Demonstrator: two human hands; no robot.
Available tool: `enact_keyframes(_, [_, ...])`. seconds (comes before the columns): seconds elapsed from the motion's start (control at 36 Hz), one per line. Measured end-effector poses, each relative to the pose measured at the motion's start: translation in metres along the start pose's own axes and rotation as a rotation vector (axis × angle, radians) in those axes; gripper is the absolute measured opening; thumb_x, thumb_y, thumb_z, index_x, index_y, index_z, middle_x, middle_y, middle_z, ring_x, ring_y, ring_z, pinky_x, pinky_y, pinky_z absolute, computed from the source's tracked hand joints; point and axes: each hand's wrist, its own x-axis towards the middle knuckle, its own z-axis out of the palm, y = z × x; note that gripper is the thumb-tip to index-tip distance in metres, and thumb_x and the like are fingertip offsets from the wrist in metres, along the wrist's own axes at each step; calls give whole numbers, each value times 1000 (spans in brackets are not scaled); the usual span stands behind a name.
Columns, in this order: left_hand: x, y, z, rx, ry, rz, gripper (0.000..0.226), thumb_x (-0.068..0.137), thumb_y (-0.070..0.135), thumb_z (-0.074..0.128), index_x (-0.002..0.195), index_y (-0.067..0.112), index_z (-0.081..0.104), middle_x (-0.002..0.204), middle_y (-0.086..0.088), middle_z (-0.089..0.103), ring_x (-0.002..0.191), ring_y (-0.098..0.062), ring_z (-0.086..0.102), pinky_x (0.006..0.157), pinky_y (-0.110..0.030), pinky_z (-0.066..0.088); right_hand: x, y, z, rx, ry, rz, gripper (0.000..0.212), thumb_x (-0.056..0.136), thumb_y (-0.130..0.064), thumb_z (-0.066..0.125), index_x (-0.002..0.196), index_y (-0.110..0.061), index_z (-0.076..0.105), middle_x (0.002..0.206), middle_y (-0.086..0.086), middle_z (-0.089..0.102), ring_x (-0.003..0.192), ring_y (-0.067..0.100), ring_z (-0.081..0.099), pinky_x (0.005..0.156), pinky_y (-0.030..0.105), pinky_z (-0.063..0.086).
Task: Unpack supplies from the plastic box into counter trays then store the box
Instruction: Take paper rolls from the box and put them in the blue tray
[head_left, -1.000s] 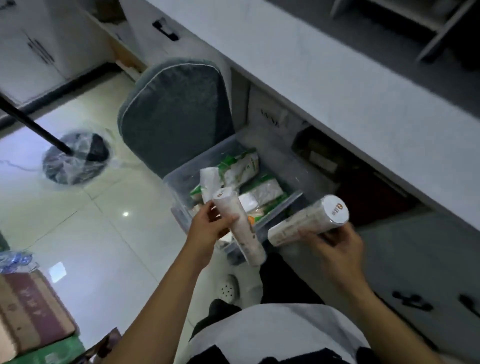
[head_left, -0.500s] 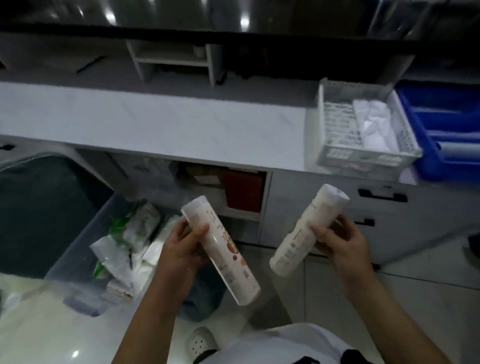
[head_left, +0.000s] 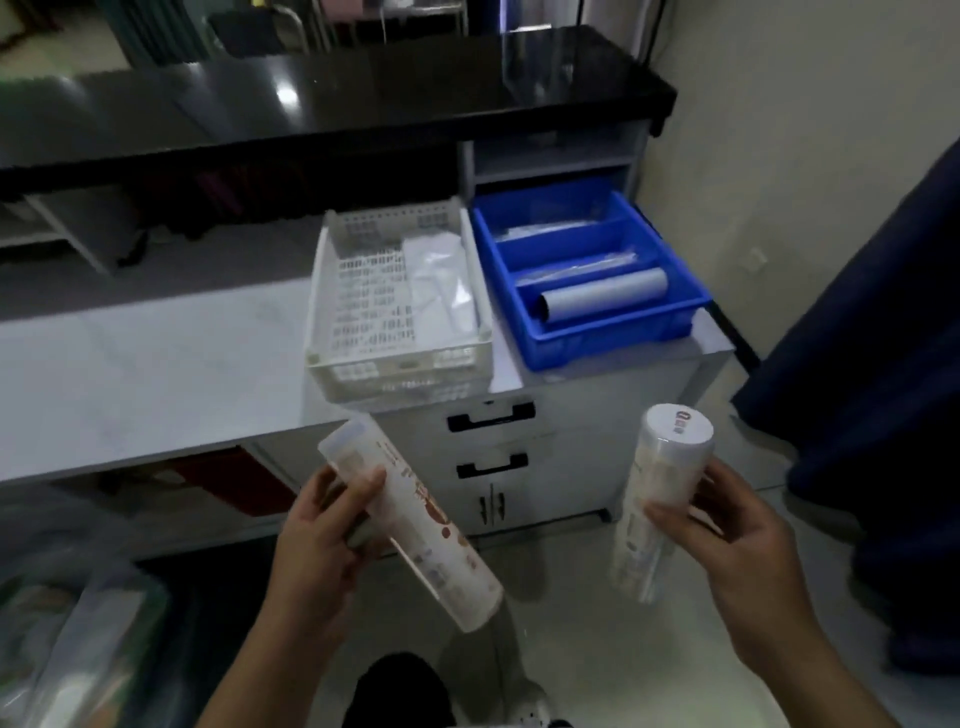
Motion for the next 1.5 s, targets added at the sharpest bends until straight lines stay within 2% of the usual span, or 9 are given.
enact_keyframes(0.19, [63,25,82,9,-57,72,40,72,28,73,111,22,67,99,-2,75,89,-19,74,62,-35,61,61,-21,-41,-169,44,-181,64,65,-33,78,125,-46,59,123,-17,65,113,5,61,89,15,51])
enact_keyframes(0.36, [138,43,141,-18,-127,76,40,70,31,77,108,22,68,92,5,75,90,-17,74,74,-40,61,131,-69,-51,-461,-96,-397,60,74,-29,73,129,-42,54,123,-13,59,114,7,56,90,9,43])
enact_keyframes(0.47, [188,53,165,-42,-127,54,35,78,29,77,111,21,68,95,4,75,96,-20,73,78,-44,61,190,-95,-52,-688,-245,-405,57,79,-25,73,133,-29,55,126,-10,56,117,12,55,95,23,46])
enact_keyframes(0.58, [227,59,180,-33,-125,22,32,78,35,74,106,22,69,91,6,75,95,-18,73,87,-50,58,256,-96,-43,-962,-403,-313,59,83,-26,73,137,-32,50,130,-15,53,120,5,48,99,34,47])
enact_keyframes(0.75, [269,64,189,-71,-47,-33,24,85,33,69,106,21,68,100,-1,72,96,-19,74,69,-38,61,329,-59,-18,-1258,-612,-282,57,87,-36,66,138,-40,42,132,-14,52,121,12,47,107,39,36])
enact_keyframes(0.89, [282,66,192,-51,19,-35,13,86,33,68,95,24,70,89,3,72,88,-16,74,64,-34,60,357,-32,0,-1450,-766,-324,55,90,-36,57,140,-40,36,134,-9,48,121,18,43,108,42,31])
enact_keyframes(1.08, [272,64,194,-97,161,20,22,84,33,70,103,22,69,101,-2,70,99,-21,72,76,-43,60,373,-8,5,-1338,-933,-332,49,94,-37,49,140,-42,34,136,-9,46,115,18,42,101,37,30])
enact_keyframes(1.22, [247,56,201,-158,288,42,23,83,32,71,104,22,71,92,0,74,95,-19,74,74,-43,61,378,-6,3,-1140,-1051,-226,43,98,-35,45,140,-39,39,138,-8,52,119,18,50,102,40,42])
enact_keyframes(1.5, [211,38,218,-169,408,119,25,81,35,72,104,27,74,101,1,74,100,-20,73,73,-41,61,383,3,-11,-1128,-1089,-279,33,98,-49,34,116,-33,56,114,-10,61,101,14,56,90,43,49])
